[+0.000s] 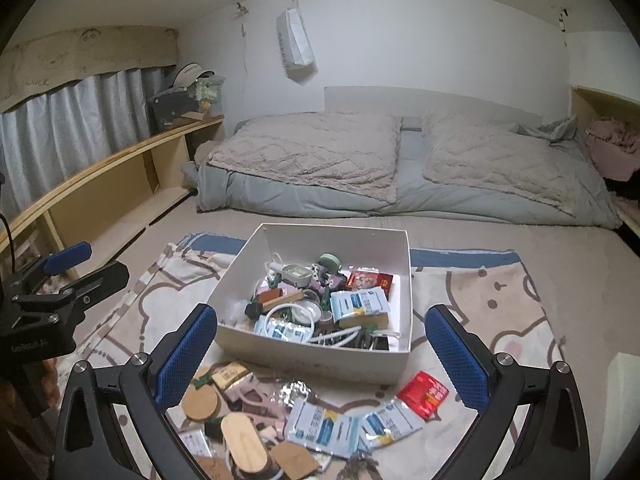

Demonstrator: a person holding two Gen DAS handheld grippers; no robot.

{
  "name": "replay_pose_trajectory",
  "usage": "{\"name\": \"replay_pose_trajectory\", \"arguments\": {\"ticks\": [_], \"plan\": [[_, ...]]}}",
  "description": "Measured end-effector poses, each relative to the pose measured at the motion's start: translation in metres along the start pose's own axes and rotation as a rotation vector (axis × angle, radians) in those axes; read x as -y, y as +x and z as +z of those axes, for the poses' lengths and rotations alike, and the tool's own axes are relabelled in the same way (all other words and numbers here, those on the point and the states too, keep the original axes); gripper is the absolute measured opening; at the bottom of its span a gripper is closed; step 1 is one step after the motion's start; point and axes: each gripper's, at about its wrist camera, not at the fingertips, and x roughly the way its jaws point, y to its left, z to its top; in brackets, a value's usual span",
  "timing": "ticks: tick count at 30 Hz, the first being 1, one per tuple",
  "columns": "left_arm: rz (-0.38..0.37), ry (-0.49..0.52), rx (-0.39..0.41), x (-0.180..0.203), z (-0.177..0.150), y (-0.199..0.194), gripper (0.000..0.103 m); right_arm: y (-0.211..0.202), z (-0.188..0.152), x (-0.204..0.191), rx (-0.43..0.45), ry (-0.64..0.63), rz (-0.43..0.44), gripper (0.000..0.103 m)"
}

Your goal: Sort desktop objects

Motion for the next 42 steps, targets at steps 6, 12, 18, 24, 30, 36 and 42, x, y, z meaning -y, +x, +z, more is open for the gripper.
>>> {"name": "replay_pose_trajectory", "arguments": {"ticks": [6,12,18,24,30,36,42], "plan": [[0.029,0.004,0.019,0.003,-0.011,-0.031,0.103,-0.02,-0.01,-0.007,0.012,-0.017,-0.028,0.103],[0.018,0.014,0.012,0.01,-0.018,-0.054,0.103,-0.037,-0.023,-0.009,0.003,-0.014,-0.053,0.103],[0.05,-0.002,0.008,0.008,-0.03,-0.067,0.103,-0.051,-0.033,-0.008,0.014,-0.01,-0.072,0.103],[0.083,0.015,-0.013,0.01,-0.044,-0.069,0.103,-0.064,-0.044,-0.013,0.033,-0.037,-0.077,0.103],[0.069,0.011,-0.024,0.014,-0.051,-0.072,0.103,-0.071,-0.051,-0.013,0.027,-0.031,-0.061,0.103],[0.057,0.015,-0.009,0.022,-0.053,-0.078,0.103,-0.079,-0.056,-0.014,0.043,-0.047,-0.072,0.103],[0.061,0.016,-0.005,0.023,-0.054,-0.082,0.103,-0.082,-0.058,-0.01,0.047,-0.047,-0.09,0.103]]}}
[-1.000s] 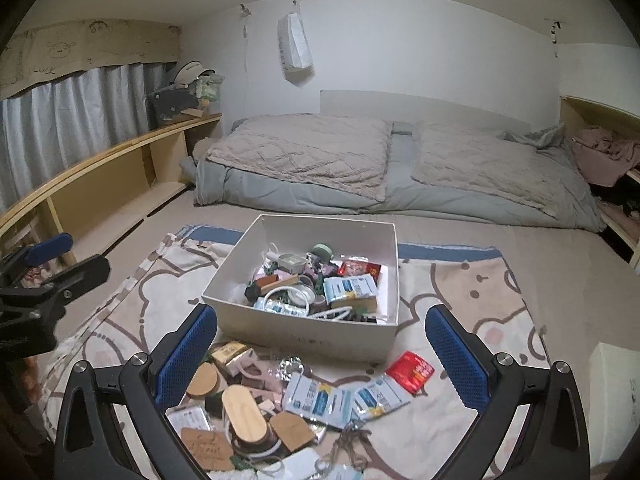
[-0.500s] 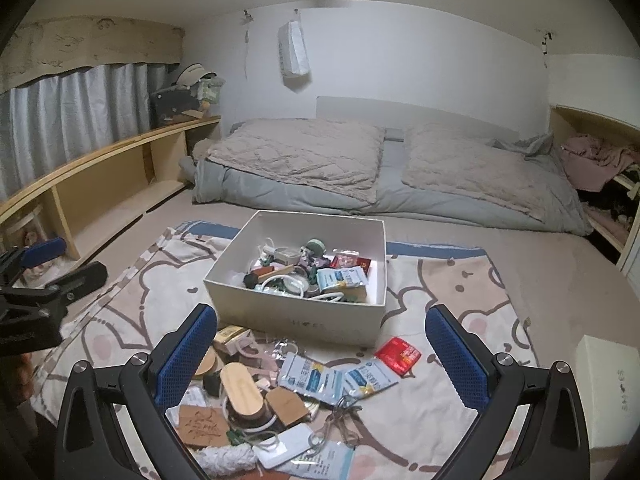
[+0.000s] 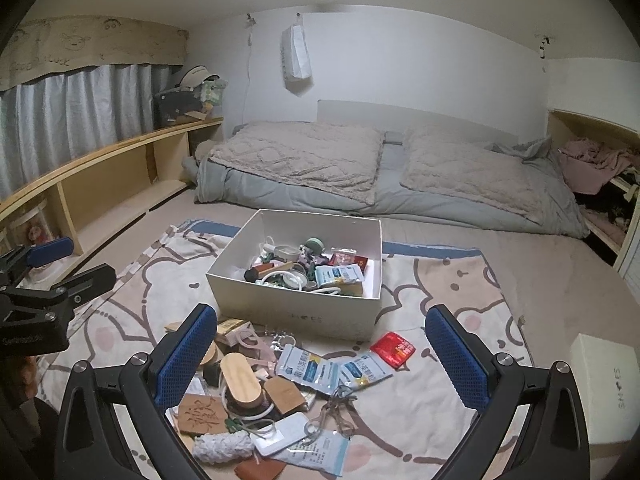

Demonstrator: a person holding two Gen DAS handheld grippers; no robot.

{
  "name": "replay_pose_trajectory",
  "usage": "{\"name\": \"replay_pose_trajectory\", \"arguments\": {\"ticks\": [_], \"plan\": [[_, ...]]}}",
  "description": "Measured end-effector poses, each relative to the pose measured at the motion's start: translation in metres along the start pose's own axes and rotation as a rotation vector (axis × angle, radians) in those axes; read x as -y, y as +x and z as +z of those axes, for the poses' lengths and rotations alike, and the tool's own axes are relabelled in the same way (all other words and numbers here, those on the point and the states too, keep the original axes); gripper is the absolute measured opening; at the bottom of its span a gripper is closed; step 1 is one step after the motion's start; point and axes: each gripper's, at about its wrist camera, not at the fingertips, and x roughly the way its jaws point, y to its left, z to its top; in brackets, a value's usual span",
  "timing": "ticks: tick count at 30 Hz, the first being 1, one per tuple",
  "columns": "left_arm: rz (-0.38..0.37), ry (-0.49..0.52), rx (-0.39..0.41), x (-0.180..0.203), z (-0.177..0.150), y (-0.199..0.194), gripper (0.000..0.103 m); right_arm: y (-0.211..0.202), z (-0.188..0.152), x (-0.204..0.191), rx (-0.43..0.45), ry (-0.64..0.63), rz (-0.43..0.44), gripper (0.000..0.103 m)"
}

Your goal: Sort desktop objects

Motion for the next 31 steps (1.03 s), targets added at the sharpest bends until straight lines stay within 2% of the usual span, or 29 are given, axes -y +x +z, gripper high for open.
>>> {"name": "replay_pose_trajectory", "arguments": {"ticks": [9,31], "plan": [[-0.011,-0.016,-0.022,-0.0045,-0.0015,0.0012,0.103,0.0027,0.0,0.0006,-0.002,0.014,-0.003,0.103],[0.002,-0.01,-0.019,-0.0055,-0.0017,0.0027,0.103,0.0009,-0.0005,0.0017,-0.013,0.022,0.006,0.103]]}}
